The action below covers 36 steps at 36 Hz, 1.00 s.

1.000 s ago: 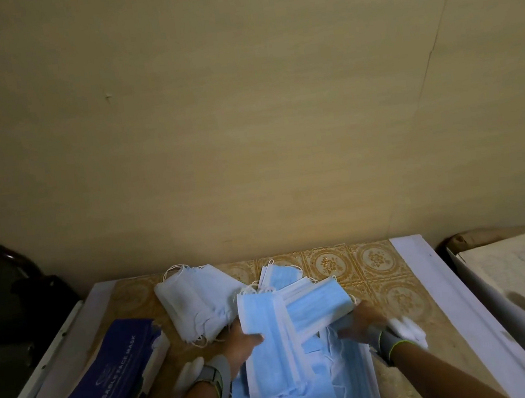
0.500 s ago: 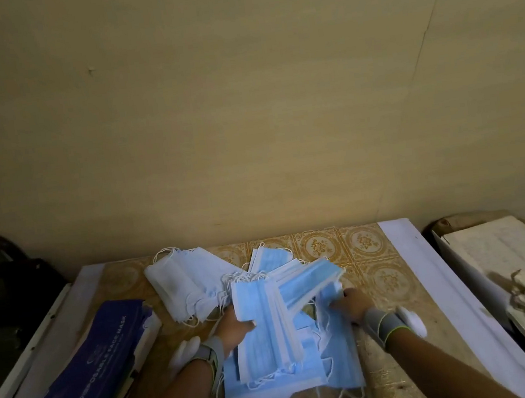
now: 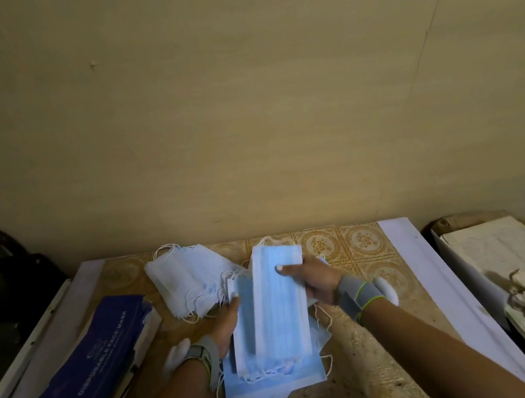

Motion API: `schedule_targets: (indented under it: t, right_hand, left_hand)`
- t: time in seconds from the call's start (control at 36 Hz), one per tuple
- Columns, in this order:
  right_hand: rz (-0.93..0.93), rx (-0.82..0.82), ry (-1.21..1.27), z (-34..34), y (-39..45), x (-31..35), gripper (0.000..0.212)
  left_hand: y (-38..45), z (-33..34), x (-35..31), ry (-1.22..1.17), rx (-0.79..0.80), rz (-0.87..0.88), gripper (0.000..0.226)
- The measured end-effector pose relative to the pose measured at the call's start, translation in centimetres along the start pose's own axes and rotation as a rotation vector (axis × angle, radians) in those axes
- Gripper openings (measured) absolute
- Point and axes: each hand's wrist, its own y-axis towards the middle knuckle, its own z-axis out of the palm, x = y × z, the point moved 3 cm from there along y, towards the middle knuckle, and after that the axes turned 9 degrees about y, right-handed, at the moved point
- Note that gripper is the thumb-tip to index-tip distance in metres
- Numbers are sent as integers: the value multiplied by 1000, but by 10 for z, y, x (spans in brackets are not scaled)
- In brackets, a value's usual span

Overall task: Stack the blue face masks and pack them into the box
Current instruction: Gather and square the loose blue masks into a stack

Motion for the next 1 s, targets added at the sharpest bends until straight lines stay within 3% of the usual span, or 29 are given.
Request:
schedule_targets:
  t: [0.08, 0.17, 0.31, 0.42, 0.47, 0.56, 0.75, 0.83, 0.92, 1.0]
  right_hand:
    - [123, -78, -217, 4, 9, -33, 20]
    - [185, -134, -342, -1, 14, -56, 23]
    - [118, -144, -585, -6, 19, -49, 29]
    - [-29, -209, -648, -5, 32, -36, 35]
    - [-49, -194, -569, -1, 38, -36, 26]
    - [-44, -151, -568, 6, 44, -38, 47]
    - [-70, -173, -1034, -22, 41, -35, 53]
    - [31, -125, -1242, -41, 37, -41, 68]
    - [73, -26, -1372, -51, 35, -51, 81]
    - [11, -48, -1455, -51, 33, -51, 74]
  left_hand:
    - [-2, -6, 0, -60, -12, -77, 68]
    - [-9, -5, -2, -55, 32, -50, 68]
    - [-11, -2, -3, 37, 39, 14, 63]
    - [-12, 0, -4, -92, 94, -4, 67]
    - [-12, -2, -3, -1, 116, 19, 75]
    - [-6, -3, 0, 212, 159, 88, 67]
    - [20, -6, 11, 328, 158, 43, 86]
    - [9, -6, 2, 378, 145, 12, 64]
    - [0, -3, -4, 380, 118, -15, 56]
    - [1, 0, -4, 326, 118, -15, 56]
